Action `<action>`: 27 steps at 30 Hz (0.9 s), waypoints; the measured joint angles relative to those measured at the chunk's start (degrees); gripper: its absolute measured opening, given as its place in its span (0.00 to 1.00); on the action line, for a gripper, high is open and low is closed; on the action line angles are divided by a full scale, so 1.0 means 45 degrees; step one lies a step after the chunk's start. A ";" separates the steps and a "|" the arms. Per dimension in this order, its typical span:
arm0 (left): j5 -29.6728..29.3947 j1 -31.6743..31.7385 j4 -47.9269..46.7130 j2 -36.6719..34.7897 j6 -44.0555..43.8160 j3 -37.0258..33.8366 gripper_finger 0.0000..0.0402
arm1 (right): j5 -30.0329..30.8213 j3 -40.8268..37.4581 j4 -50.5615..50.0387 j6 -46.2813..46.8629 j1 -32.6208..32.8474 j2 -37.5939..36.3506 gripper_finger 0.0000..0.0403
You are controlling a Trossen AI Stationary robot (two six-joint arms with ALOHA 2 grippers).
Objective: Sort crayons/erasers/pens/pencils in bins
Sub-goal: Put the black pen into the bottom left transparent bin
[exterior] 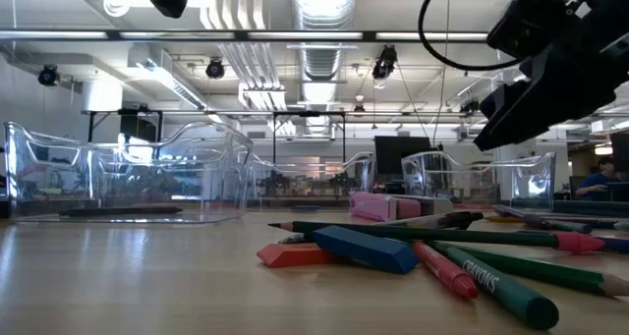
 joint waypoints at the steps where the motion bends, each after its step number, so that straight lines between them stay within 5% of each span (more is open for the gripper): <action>1: 0.0000 0.0000 0.0004 0.0000 -0.0001 0.0000 0.32 | 0.0000 0.0048 0.0100 -0.0123 -0.0003 0.0239 0.37; 16: -0.0005 0.0076 -0.0010 0.0000 -0.0003 0.0000 0.32 | -0.1033 0.2453 0.1425 -0.2011 -0.0015 0.4452 0.37; 27: -0.0001 0.0073 -0.0109 0.0005 -0.0048 -0.0005 0.32 | -0.2649 0.3477 0.1280 -0.1999 -0.0399 0.5994 0.37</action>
